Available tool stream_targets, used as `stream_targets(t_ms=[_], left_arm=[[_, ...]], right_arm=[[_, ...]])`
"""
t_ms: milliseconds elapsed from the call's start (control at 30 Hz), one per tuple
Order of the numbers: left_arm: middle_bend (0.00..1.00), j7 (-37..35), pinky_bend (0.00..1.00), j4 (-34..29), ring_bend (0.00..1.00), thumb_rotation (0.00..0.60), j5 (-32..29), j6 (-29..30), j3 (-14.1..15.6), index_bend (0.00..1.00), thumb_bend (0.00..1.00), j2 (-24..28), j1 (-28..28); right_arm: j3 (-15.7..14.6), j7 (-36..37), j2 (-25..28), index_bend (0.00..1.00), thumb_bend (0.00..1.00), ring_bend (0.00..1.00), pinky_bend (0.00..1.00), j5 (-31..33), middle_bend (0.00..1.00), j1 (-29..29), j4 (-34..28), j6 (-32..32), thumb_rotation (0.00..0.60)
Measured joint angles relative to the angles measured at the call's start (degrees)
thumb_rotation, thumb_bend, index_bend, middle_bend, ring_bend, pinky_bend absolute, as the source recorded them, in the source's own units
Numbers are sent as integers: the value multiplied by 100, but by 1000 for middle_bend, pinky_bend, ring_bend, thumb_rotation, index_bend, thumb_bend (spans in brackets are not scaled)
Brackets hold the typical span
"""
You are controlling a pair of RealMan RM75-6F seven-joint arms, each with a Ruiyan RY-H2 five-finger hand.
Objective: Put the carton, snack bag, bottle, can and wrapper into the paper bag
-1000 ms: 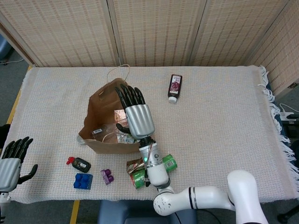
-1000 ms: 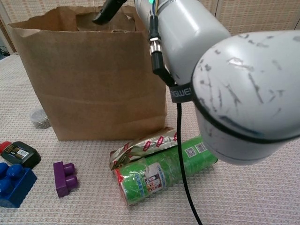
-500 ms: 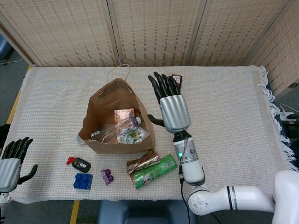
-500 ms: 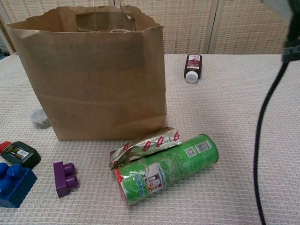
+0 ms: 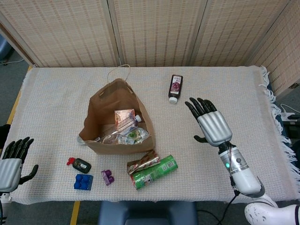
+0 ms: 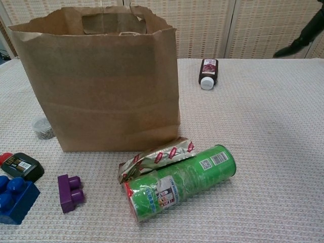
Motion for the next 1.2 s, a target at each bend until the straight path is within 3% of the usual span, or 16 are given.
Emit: stream_targets(t_ms=[233,333,933,1200], left_arm=[[0,-7,0,-4,0,600,-7,-6,-4,0,365,1,-4],[0,-40,0,3,0,600,-1,-4,-1,0,365,4,-1],[0,-155,0,35,0,600,28,-13,14,0,365,25,-3],[0,-182,0,39,0,600,38,-14,19,0,365,32,-3]], right_arm=[[-917,369,221,0,30,0,107,-1790,0,-100,457,-836,600],[-1177,457,-16,0,31,0,112,-2101,4,-87,575,-1070,600],[-1440,-200,-1833,0,30,0,107,-1691,7,177,1020,-1420,600],[-1617,-364,-2054,0,29,0,123,-1452,7,181,1059,-1352,600]])
